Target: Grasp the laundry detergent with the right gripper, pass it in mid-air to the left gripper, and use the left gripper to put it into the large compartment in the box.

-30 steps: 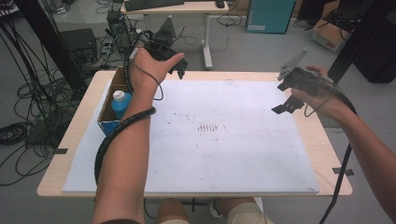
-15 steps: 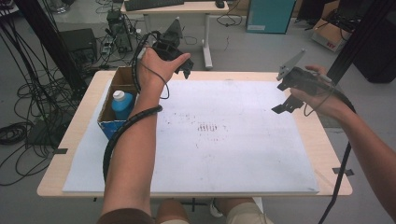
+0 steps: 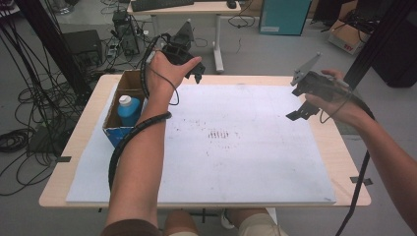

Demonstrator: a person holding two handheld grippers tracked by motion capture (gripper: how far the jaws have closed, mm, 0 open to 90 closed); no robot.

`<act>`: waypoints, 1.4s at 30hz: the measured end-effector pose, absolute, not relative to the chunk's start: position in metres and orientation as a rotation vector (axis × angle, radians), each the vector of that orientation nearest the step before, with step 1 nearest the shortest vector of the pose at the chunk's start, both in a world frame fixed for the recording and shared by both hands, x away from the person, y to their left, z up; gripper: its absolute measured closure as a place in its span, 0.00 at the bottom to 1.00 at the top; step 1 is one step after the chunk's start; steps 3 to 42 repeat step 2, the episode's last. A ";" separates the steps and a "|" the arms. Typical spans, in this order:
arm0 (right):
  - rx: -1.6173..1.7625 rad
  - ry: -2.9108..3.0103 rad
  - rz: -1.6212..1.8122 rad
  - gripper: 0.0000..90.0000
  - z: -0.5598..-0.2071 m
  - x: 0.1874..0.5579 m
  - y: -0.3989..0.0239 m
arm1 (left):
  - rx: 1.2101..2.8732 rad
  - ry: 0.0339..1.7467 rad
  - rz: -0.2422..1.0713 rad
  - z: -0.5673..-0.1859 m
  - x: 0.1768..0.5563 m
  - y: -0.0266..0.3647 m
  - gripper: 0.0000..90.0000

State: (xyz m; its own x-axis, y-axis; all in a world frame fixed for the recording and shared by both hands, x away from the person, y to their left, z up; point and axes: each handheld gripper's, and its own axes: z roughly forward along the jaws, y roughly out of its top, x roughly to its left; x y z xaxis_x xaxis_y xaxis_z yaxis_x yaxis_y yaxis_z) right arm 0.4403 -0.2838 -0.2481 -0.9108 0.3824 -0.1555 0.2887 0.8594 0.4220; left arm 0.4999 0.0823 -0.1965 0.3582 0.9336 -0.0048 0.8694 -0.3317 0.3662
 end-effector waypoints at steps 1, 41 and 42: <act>0.512 2.798 0.586 0.07 -0.248 0.440 -0.284 | 2.318 1.595 0.289 -0.196 0.500 0.082 0.07; 0.504 2.799 0.584 0.07 -0.248 0.440 -0.284 | 2.319 1.593 0.291 -0.196 0.499 0.082 0.07; 0.504 2.799 0.584 0.07 -0.248 0.440 -0.284 | 2.319 1.593 0.291 -0.196 0.499 0.082 0.07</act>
